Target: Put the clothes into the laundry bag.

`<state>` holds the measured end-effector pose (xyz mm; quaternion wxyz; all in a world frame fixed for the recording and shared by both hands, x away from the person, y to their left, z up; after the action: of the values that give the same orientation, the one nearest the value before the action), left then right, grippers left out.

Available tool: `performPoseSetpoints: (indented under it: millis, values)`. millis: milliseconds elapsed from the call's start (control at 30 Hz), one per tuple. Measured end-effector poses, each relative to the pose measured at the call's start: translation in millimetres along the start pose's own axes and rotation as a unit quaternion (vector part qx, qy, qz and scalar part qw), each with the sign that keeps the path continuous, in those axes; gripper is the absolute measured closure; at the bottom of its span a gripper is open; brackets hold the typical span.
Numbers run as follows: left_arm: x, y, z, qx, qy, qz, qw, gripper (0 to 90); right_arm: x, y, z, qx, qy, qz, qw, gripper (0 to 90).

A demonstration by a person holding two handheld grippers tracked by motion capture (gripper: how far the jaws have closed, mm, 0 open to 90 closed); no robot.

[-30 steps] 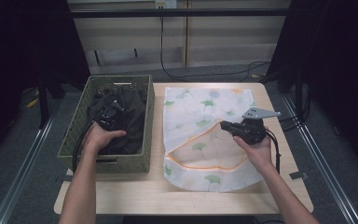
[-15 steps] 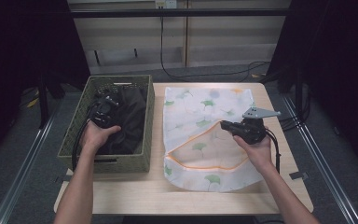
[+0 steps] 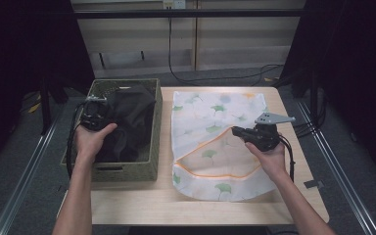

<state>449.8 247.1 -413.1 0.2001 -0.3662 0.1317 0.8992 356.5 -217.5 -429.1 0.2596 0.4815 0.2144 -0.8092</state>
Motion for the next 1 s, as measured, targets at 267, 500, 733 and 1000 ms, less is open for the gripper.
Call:
performPoseSetpoints:
  millis: [267,500,733,1000]
  values:
    - [-8.4,0.7,29.7,0.01,0.073,0.008,0.9972,63.1,-0.5,-0.7,0.6,0.002,0.002,-0.003,1.0,88.9]
    - [-13.7,-3.6,50.4,0.012,0.114,0.011,0.9934,62.9,-0.1,-0.2,0.4,0.002,0.001,-0.002,1.0,88.9]
    - [-20.8,-3.9,70.9,0.015,0.153,0.016,0.988,62.9,-0.4,-0.3,0.5,0.002,0.002,-0.002,1.0,88.9]
    - [-28.5,-1.9,89.9,0.026,0.183,0.012,0.9827,63.1,-0.7,0.2,0.8,0.0,0.003,-0.004,1.0,89.0]
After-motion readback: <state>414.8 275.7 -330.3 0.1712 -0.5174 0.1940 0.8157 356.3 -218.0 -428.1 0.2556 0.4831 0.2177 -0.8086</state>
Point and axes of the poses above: each handheld gripper's, and its own axes: z roughly backward along the jaws, x roughly out of its underside, y roughly to its right, the point moved 4 cm from there along -z, roughly forward along the jaws, and after that the axes turned 1 degree about -y, right-handed, at the moved point
